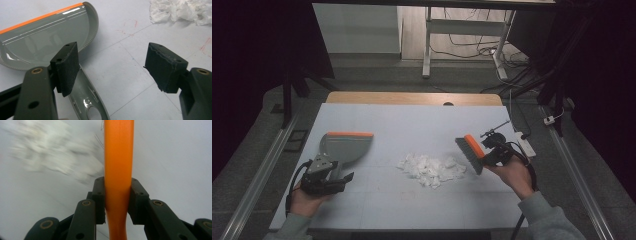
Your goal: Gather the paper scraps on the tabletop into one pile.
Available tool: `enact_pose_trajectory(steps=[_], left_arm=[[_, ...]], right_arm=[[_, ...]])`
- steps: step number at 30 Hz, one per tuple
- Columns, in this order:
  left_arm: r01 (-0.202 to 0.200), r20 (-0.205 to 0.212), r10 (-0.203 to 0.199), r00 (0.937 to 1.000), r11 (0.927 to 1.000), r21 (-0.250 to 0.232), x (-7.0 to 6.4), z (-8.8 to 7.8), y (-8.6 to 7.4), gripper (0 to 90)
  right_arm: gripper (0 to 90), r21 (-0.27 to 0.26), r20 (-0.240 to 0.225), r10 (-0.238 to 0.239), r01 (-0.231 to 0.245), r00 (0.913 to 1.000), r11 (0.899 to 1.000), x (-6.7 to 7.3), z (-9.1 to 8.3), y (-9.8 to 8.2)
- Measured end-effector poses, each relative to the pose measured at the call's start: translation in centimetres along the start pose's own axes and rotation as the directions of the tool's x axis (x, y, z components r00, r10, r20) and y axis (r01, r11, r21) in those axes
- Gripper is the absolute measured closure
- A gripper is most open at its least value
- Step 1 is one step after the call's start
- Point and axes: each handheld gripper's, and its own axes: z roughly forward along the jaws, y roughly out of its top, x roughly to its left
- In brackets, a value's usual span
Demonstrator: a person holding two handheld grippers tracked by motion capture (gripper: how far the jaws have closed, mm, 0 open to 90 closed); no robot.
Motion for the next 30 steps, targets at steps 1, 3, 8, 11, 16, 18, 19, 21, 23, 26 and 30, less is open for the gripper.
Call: enact_pose_trajectory(steps=[1, 3, 8, 11, 16, 18, 19, 21, 23, 26, 30], left_arm=[[0.0, 0.0, 0.0, 1.0, 1.0, 0.0, 0.0, 0.0, 0.0, 28.5], [0.0, 0.0, 0.0, 1.0, 1.0, 0.0, 0.0, 0.0, 0.0, 28.5], [-0.003, -0.001, 0.003, 1.0, 1.0, 0.003, -0.2, 0.1, 0.0, 28.5], [-0.004, 0.002, 0.004, 1.0, 1.0, 0.005, -0.2, 0.2, 0.0, 28.5], [-0.004, 0.004, 0.004, 1.0, 1.0, 0.006, -0.3, 0.2, 0.0, 28.5], [-0.003, 0.004, 0.003, 1.0, 1.0, 0.007, -0.2, 0.2, 0.0, 28.5], [-0.003, 0.004, 0.003, 1.0, 1.0, 0.007, -0.2, 0.2, 0.0, 28.5], [-0.003, 0.004, 0.003, 1.0, 1.0, 0.007, -0.2, 0.2, 0.0, 28.5], [-0.003, 0.003, 0.003, 1.0, 1.0, 0.006, -0.2, 0.2, 0.0, 28.5], [-0.002, 0.003, 0.002, 1.0, 1.0, 0.006, -0.2, 0.2, -0.1, 28.5], [-0.002, 0.005, 0.002, 1.0, 1.0, 0.006, -0.1, 0.2, -0.1, 28.6]], right_arm=[[70.5, 0.025, 0.003, 0.018, -0.019, 0.9998, 1.0, -0.4, 0.5, 0.0], [70.5, 0.064, 0.01, 0.033, -0.033, 0.9994, 0.997, -0.6, 1.4, 0.1], [70.5, 0.078, -0.017, 0.021, -0.02, 0.9996, 0.997, 0.4, 2.5, 1.5], [70.6, 0.09, -0.028, -0.018, 0.02, 0.9995, 0.996, 2.1, 3.2, 2.7], [70.6, 0.101, -0.048, -0.072, 0.077, 0.9962, 0.992, 4.5, 4.0, 4.3], [70.6, 0.092, -0.066, -0.083, 0.088, 0.9944, 0.992, 5.3, 4.2, 4.8], [70.6, 0.087, -0.081, -0.083, 0.09, 0.9932, 0.992, 5.7, 4.3, 5.0], [70.6, 0.077, -0.096, -0.094, 0.102, 0.9909, 0.992, 6.5, 4.5, 5.5], [70.5, 0.054, -0.131, -0.089, 0.097, 0.9874, 0.994, 7.0, 4.7, 5.9], [70.5, 0.019, -0.163, -0.09, 0.095, 0.9824, 0.995, 7.6, 4.6, 6.4], [70.5, -0.032, -0.165, -0.093, 0.089, 0.982, 0.996, 7.6, 4.0, 6.5]])
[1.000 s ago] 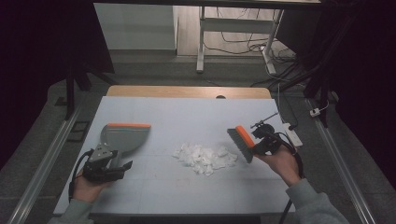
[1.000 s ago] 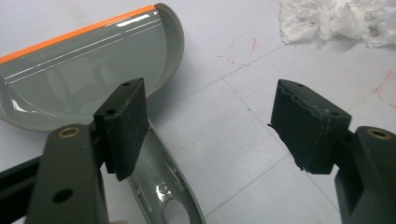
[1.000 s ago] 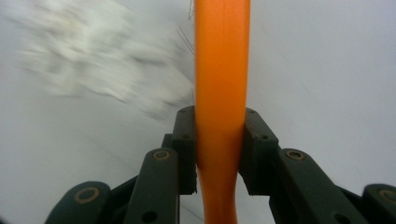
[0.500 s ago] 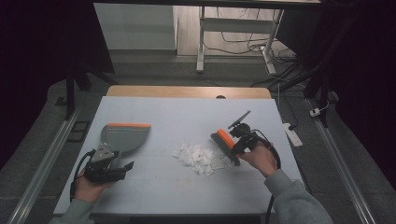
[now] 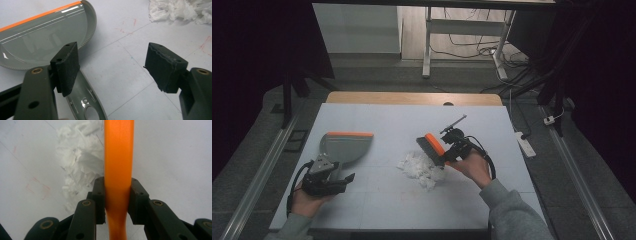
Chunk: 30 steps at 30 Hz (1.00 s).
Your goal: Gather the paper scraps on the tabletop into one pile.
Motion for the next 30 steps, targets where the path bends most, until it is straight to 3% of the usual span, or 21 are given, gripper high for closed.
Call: enact_pose_trajectory(steps=[9, 15, 18, 22, 25, 30], left_arm=[[-0.003, -0.002, 0.003, 1.0, 1.0, 0.004, -0.1, 0.1, 0.0, 28.6], [-0.001, -0.003, 0.001, 1.0, 1.0, 0.006, -0.1, 0.1, 0.0, 28.6], [0.0, -0.006, 0.0, 1.0, 1.0, 0.009, -0.1, 0.2, 0.0, 28.6], [0.001, -0.008, 0.0, 1.0, 1.0, 0.009, -0.1, 0.2, 0.0, 28.6], [-0.002, -0.004, 0.002, 1.0, 1.0, 0.009, -0.1, 0.2, 0.0, 28.6], [0.001, -0.005, -0.001, 1.0, 1.0, 0.006, 0.0, 0.1, 0.0, 28.6]], right_arm=[[70.5, -0.065, 0.083, 0.014, -0.009, 0.9965, 0.998, -1.6, -2.2, -0.8], [70.4, -0.09, 0.078, 0.029, -0.022, 0.9965, 0.996, -2.7, -3.1, -1.3], [70.5, -0.097, 0.058, -0.008, 0.014, 0.9983, 0.995, -2.3, -3.4, -1.5], [70.5, -0.114, 0.036, -0.069, 0.073, 0.997, 0.991, -0.7, -4.2, -1.3], [70.5, -0.132, -0.002, -0.081, 0.08, 0.9967, 0.988, -0.2, -4.8, -1.1], [70.4, -0.148, 0.013, -0.093, 0.094, 0.9956, 0.985, 0.3, -5.3, -0.5]])
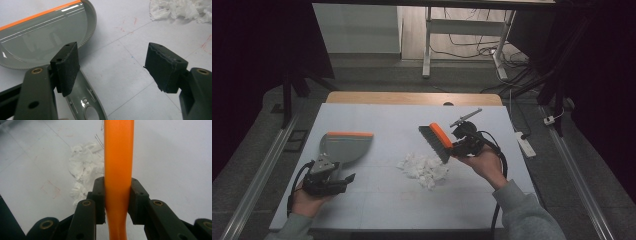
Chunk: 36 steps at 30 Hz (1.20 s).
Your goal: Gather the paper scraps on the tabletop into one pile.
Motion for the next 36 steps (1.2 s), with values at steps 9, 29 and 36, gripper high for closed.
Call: enact_pose_trajectory(steps=[9, 29, 36], left_arm=[[-0.001, -0.001, 0.001, 1.0, 1.0, 0.0, 0.0, 0.0, 0.0, 28.6], [-0.005, -0.001, 0.005, 1.0, 1.0, 0.001, 0.1, 0.0, -0.1, 28.6], [-0.003, -0.005, 0.003, 1.0, 1.0, 0.0, 0.1, -0.1, -0.1, 28.6]], right_arm=[[70.4, -0.031, -0.114, -0.01, 0.007, 0.9935, 0.999, 2.9, 3.7, 3.5], [70.5, 0.055, -0.122, 0.063, -0.057, 0.9905, 0.997, 3.4, 11.7, 6.1], [70.5, -0.024, -0.129, 0.015, -0.018, 0.9915, 1.0, 3.6, 7.5, 6.1]])
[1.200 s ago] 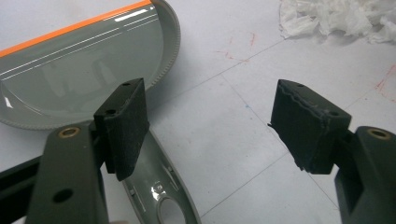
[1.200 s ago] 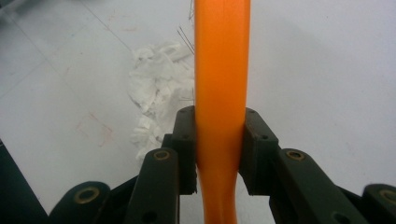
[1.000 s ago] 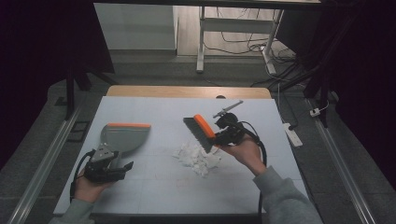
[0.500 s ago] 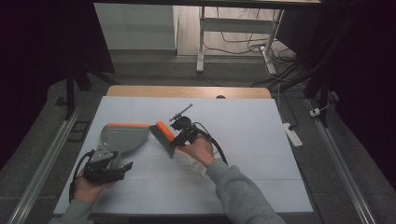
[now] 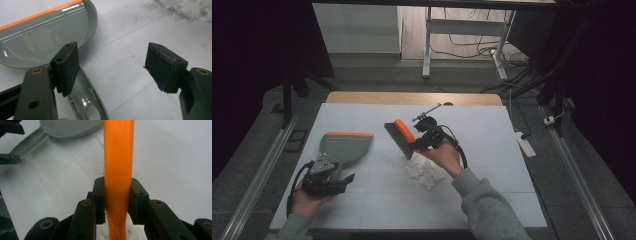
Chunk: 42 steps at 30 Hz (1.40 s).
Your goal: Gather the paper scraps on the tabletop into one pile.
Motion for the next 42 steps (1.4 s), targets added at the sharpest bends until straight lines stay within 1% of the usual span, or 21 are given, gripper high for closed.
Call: enact_pose_trajectory(steps=[1, 2, 4, 7, 12, 16, 18, 19, 22, 25, 27, 30, 32, 34, 37, 39, 42], left_arm=[[0.001, 0.002, -0.001, 1.0, 1.0, 0.0, 0.0, 0.0, 0.0, 28.6], [0.001, 0.001, -0.001, 1.0, 1.0, 0.0, 0.0, 0.0, 0.0, 28.6], [-0.001, 0.002, 0.001, 1.0, 1.0, 0.004, 0.0, 0.1, 0.0, 28.6], [-0.001, 0.003, 0.001, 1.0, 1.0, 0.004, 0.0, 0.1, 0.0, 28.6], [-0.001, 0.005, 0.001, 1.0, 1.0, 0.003, -0.1, 0.1, 0.1, 28.6], [0.002, 0.009, -0.002, 1.0, 1.0, 0.0, -0.2, 0.1, 0.2, 28.6], [0.003, 0.009, -0.003, 1.0, 1.0, 0.0, -0.2, 0.2, 0.2, 28.6], [0.0, 0.008, 0.0, 1.0, 1.0, 0.0, -0.2, 0.3, 0.2, 28.6], [0.002, 0.01, -0.002, 1.0, 1.0, -0.001, -0.2, 0.4, 0.4, 28.6], [-0.004, 0.011, 0.004, 0.9999, 1.0, -0.003, -0.3, 0.5, 0.5, 28.6], [-0.009, 0.011, 0.009, 0.9999, 1.0, -0.003, -0.4, 0.6, 0.6, 28.6], [-0.01, 0.013, 0.01, 0.9999, 0.9999, -0.003, -0.3, 0.6, 0.7, 28.7], [-0.011, 0.013, 0.011, 0.9999, 0.9999, -0.002, -0.3, 0.7, 0.6, 28.7], [-0.01, 0.012, 0.01, 0.9999, 1.0, -0.002, -0.2, 0.7, 0.5, 28.7], [-0.009, 0.011, 0.009, 0.9999, 1.0, -0.004, -0.2, 0.6, 0.5, 28.7], [-0.011, 0.008, 0.011, 0.9999, 0.9999, -0.008, -0.2, 0.5, 0.5, 28.7], [-0.013, 0.007, 0.013, 0.9999, 0.9999, -0.01, -0.3, 0.4, 0.5, 28.7]], right_arm=[[70.4, -0.007, 0.009, -0.005, 0.005, 0.9999, 1.0, -0.2, -0.6, -0.1], [70.4, -0.012, 0.012, 0.005, -0.005, 0.9999, 1.0, -0.3, -1.2, -0.3], [70.5, -0.025, 0.017, 0.004, -0.004, 0.9999, 1.0, -0.7, -2.3, -0.9], [70.4, -0.051, 0.007, 0.023, -0.022, 0.9997, 0.998, -1.5, -3.8, -2.0], [70.4, -0.077, 0.014, 0.044, -0.042, 0.999, 0.996, -2.7, -5.7, -4.0], [70.5, -0.096, 0.008, 0.046, -0.045, 0.9989, 0.994, -3.7, -6.9, -5.8], [70.5, -0.101, 0.017, 0.055, -0.053, 0.9984, 0.993, -4.1, -7.4, -6.7], [70.5, -0.104, 0.022, 0.052, -0.049, 0.9984, 0.993, -4.3, -7.6, -7.0], [70.5, -0.113, 0.017, 0.064, -0.062, 0.9978, 0.992, -4.6, -8.1, -8.1], [70.4, -0.118, 0.02, 0.063, -0.06, 0.9978, 0.991, -4.8, -8.4, -9.2], [70.4, -0.122, 0.035, 0.054, -0.05, 0.9979, 0.991, -4.9, -8.5, -9.9], [70.4, -0.135, 0.041, 0.044, -0.038, 0.9982, 0.99, -5.1, -8.8, -11.1], [70.4, -0.139, 0.047, 0.052, -0.045, 0.9975, 0.989, -5.4, -9.0, -12.0], [70.4, -0.141, 0.064, 0.051, -0.041, 0.9967, 0.989, -5.6, -9.3, -12.8], [70.4, -0.154, 0.069, 0.056, -0.045, 0.996, 0.987, -5.9, -9.7, -14.0], [70.5, -0.158, 0.096, 0.051, -0.035, 0.9941, 0.987, -6.0, -9.9, -14.8], [70.5, -0.17, 0.129, 0.059, -0.037, 0.9899, 0.985, -6.2, -10.4, -16.2]])
